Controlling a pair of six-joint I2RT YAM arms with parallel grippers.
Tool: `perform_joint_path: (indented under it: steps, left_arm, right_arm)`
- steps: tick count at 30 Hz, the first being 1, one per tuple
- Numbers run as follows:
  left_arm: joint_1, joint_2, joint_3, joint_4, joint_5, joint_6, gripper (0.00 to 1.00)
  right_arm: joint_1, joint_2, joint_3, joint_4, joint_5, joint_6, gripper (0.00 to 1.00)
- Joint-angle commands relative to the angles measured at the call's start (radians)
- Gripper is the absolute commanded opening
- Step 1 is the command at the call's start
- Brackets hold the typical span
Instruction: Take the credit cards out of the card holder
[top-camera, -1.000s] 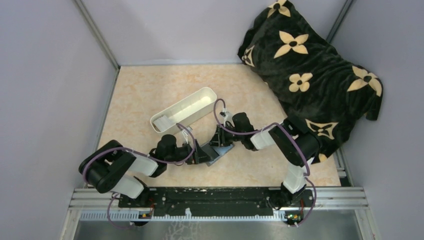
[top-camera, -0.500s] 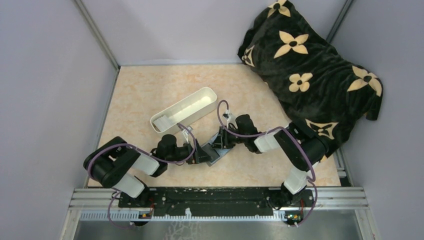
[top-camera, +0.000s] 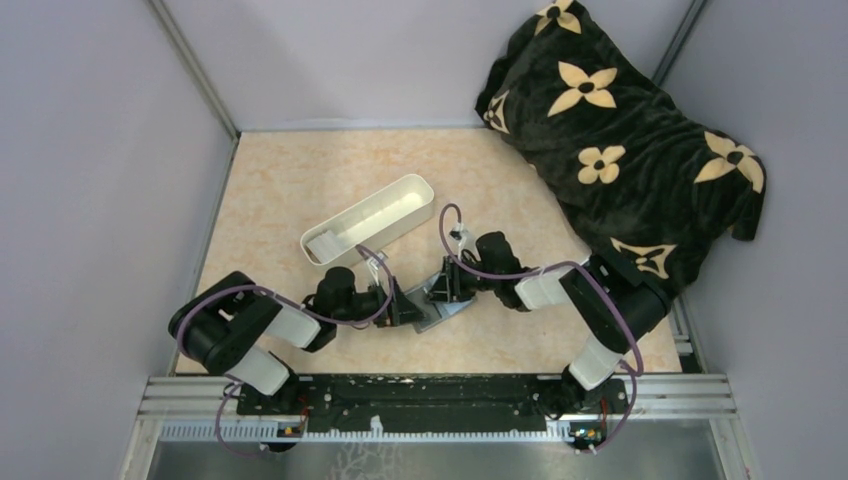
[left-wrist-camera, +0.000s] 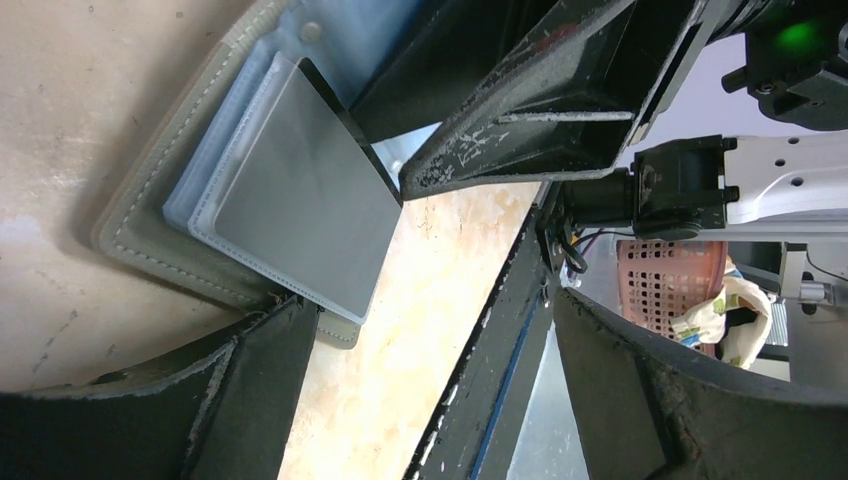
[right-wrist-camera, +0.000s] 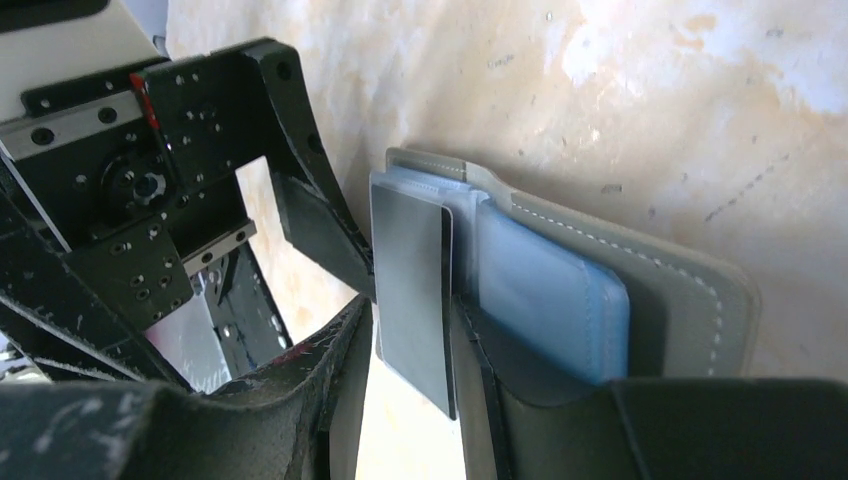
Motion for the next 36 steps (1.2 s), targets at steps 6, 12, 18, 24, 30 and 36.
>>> perform_joint_path:
  steps: [6,12,18,24,30,36]
  left_arm:
    - [0.007,0.077,0.018,-0.095,-0.049,0.034,0.95]
    - [0.006,0.088,0.024,-0.094,-0.048,0.032,0.95]
    - [0.007,0.1,0.031,-0.096,-0.045,0.03,0.95]
    - [0.007,0.117,0.036,-0.088,-0.038,0.024,0.95]
    - [0.006,0.131,0.052,-0.085,-0.03,0.02,0.95]
    - [0.006,0.134,0.05,-0.082,-0.03,0.021,0.95]
  right_arm:
    - [0.005,-0.047,-0.047,0.061,-0.145,0.033,0.36]
    - [0.006,-0.051,-0.064,0.081,-0.165,0.041,0.36]
    - [0.007,-0.07,-0.071,0.091,-0.187,0.046,0.36]
    - [0.014,-0.103,-0.069,0.08,-0.219,0.04,0.36]
    - [0.045,-0.076,-0.065,0.074,-0.216,0.028,0.37]
    - [0.078,-0.04,-0.038,0.02,-0.181,-0.007,0.37]
